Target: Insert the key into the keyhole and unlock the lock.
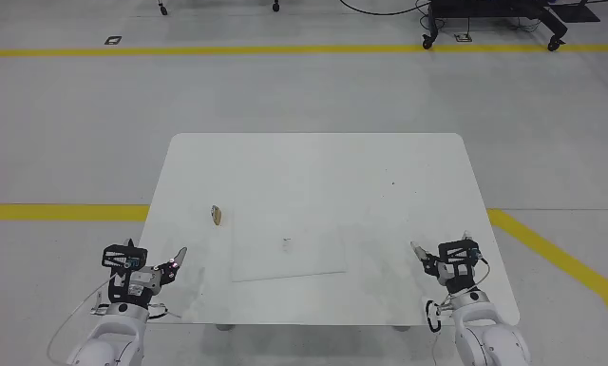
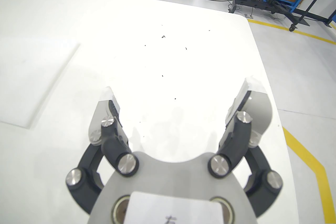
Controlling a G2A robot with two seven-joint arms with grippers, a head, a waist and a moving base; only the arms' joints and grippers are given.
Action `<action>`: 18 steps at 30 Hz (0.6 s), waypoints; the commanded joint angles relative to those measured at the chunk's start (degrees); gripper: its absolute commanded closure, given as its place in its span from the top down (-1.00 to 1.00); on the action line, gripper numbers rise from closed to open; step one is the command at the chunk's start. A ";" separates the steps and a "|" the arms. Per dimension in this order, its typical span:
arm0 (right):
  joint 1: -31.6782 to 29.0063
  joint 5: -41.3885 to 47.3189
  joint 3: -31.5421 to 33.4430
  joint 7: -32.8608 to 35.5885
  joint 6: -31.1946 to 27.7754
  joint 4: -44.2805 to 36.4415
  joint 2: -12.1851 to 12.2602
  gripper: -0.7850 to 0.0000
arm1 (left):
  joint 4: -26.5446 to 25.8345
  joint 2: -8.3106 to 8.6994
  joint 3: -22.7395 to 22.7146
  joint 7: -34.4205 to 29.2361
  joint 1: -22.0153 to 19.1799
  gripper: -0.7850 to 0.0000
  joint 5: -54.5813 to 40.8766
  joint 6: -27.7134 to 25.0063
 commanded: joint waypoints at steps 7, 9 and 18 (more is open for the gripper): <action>0.27 0.35 -0.25 -0.18 -0.05 -0.23 -0.06 1.00 | 0.00 0.00 0.00 0.00 0.00 1.00 0.00 0.00; 1.25 4.42 -2.23 0.29 -0.08 -0.95 -0.51 1.00 | 0.00 0.00 0.00 0.00 0.00 1.00 0.00 0.00; 6.63 7.21 -15.07 3.13 0.04 -7.12 -2.25 1.00 | 0.00 0.00 0.00 0.00 0.00 1.00 0.00 0.00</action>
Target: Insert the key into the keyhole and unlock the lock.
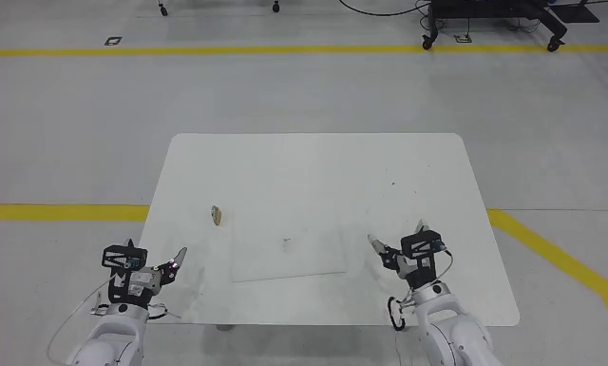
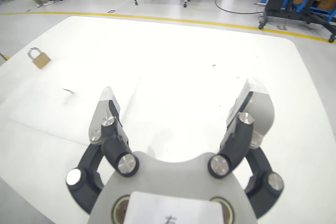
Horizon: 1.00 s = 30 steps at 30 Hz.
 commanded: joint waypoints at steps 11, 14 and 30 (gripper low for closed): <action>2.15 6.20 -2.12 1.10 -1.08 0.39 -0.51 1.00 | 0.00 0.00 0.00 0.00 0.00 1.00 0.00 0.00; 2.15 6.20 -2.12 1.10 -1.08 0.39 -0.51 1.00 | 0.00 0.00 0.00 0.00 0.00 1.00 0.00 0.00; 18.28 -2.13 -12.06 6.64 -20.24 14.48 -1.12 1.00 | 0.00 0.00 0.00 0.00 0.00 1.00 0.00 0.00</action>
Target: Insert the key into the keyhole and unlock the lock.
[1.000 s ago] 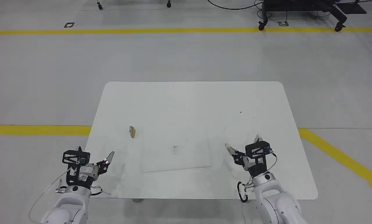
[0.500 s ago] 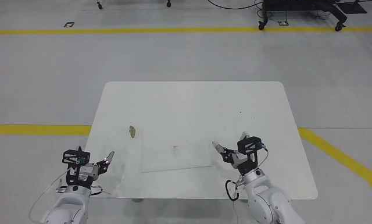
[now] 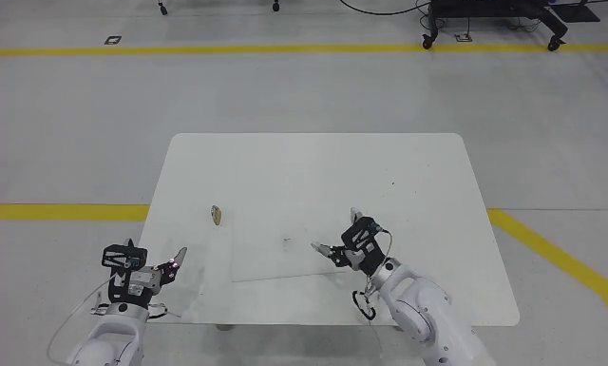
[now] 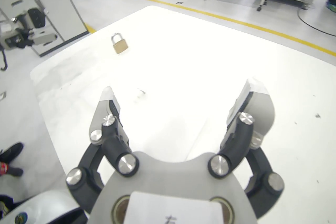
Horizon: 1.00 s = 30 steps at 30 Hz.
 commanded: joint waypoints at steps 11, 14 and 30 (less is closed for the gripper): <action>14.99 1.29 -13.11 7.80 -1.78 16.11 -3.58 -0.58 | 0.00 0.00 0.00 0.00 0.00 1.00 0.00 0.00; 17.47 1.28 -15.21 8.97 -2.80 18.84 -4.32 -0.54 | 0.00 0.00 0.00 0.00 0.00 1.00 0.00 0.00; 26.90 2.66 -23.30 12.35 -4.99 29.70 -8.32 -1.00 | 0.00 0.00 0.00 0.00 0.00 1.00 0.00 0.00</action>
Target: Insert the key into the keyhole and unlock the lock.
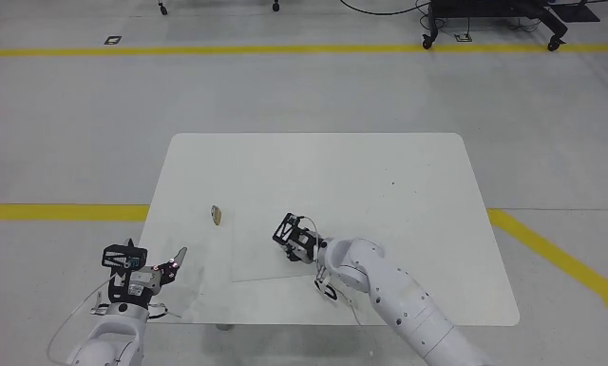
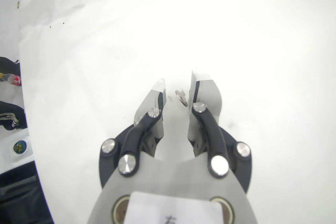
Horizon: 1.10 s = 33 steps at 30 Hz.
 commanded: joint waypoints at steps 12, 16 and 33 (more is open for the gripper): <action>-3.37 -2.89 5.94 -1.79 -0.69 -7.77 1.80 -1.00 | 0.00 0.00 0.00 0.00 0.00 1.00 0.00 0.00; -9.32 -1.16 12.59 -4.89 -0.96 -16.48 3.66 -1.00 | 0.00 0.00 0.00 0.00 0.00 1.00 0.00 0.00; -29.89 35.41 28.59 -17.22 -4.27 -30.25 5.49 -1.00 | 0.00 0.00 0.00 0.00 0.00 1.00 0.00 0.00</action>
